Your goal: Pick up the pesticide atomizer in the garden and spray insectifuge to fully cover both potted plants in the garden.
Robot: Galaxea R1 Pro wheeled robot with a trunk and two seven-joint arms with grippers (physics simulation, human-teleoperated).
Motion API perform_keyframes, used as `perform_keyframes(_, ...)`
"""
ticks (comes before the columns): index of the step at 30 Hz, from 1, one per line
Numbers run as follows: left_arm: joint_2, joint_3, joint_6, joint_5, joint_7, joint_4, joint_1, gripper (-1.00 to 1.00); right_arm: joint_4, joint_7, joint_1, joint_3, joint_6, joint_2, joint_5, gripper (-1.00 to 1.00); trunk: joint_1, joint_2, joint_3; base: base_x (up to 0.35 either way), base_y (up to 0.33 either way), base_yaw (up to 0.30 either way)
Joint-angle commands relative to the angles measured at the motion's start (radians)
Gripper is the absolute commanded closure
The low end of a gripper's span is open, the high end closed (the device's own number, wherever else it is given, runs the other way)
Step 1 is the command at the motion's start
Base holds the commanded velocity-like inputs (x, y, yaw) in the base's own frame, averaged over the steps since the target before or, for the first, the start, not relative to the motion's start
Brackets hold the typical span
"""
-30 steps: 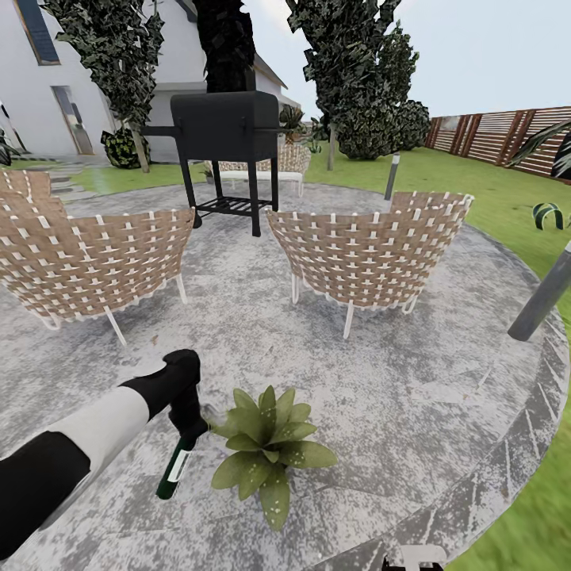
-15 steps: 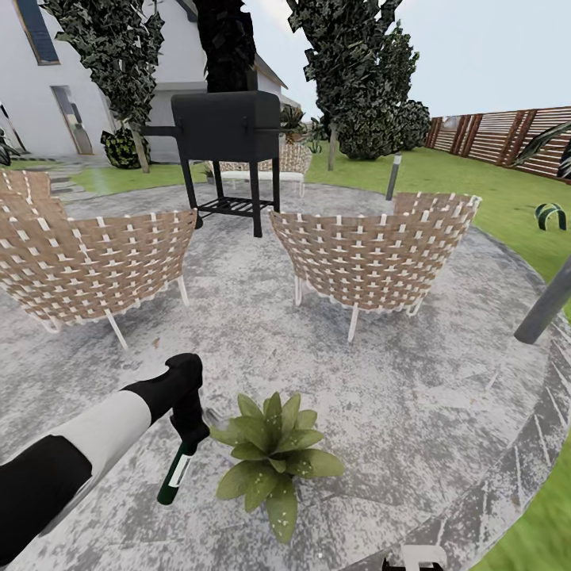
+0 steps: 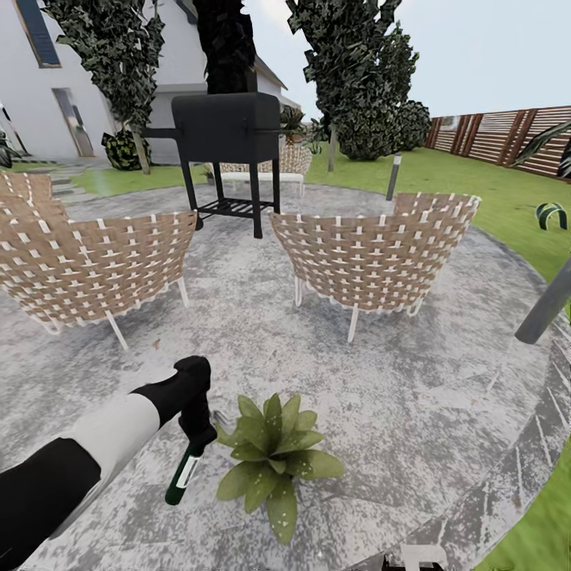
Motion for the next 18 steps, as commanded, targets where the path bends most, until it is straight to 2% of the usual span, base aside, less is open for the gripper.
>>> perform_keyframes(1, 0.000, -0.001, 0.009, -0.009, -0.010, -0.003, 0.009, 1.00, 0.001, -0.010, -0.001, 0.007, 0.002, 0.000, 0.006, -1.00, 0.000, 0.000, -0.001, -0.195, 0.000, 0.000)
perform_keyframes(4, -0.003, 0.000, 0.009, -0.009, -0.006, -0.005, 0.029, 1.00, 0.001, -0.010, -0.001, 0.008, 0.002, 0.000, 0.006, -1.00, 0.000, 0.000, -0.001, -0.216, 0.000, 0.000)
perform_keyframes(12, -0.003, 0.000, 0.009, -0.004, -0.005, -0.004, 0.038, 1.00, 0.001, -0.010, -0.001, 0.007, 0.002, 0.000, 0.006, -1.00, 0.000, 0.000, -0.001, -0.018, 0.000, 0.000)
perform_keyframes(14, -0.006, 0.000, 0.009, -0.001, -0.006, -0.006, 0.054, 1.00, 0.001, -0.010, -0.001, 0.007, 0.002, 0.000, 0.006, -1.00, 0.000, 0.000, -0.001, 0.000, 0.000, 0.000)
perform_keyframes(16, -0.008, 0.002, 0.009, 0.000, -0.006, -0.015, 0.099, 1.00, 0.001, -0.010, -0.001, 0.008, 0.002, 0.000, 0.006, -1.00, 0.000, 0.000, -0.001, 0.000, 0.000, 0.000)
perform_keyframes(18, -0.007, 0.005, 0.008, 0.001, -0.006, -0.016, 0.111, 1.00, 0.001, -0.010, -0.001, 0.007, 0.002, 0.000, 0.006, -1.00, 0.000, 0.000, -0.001, 0.000, 0.000, 0.000)
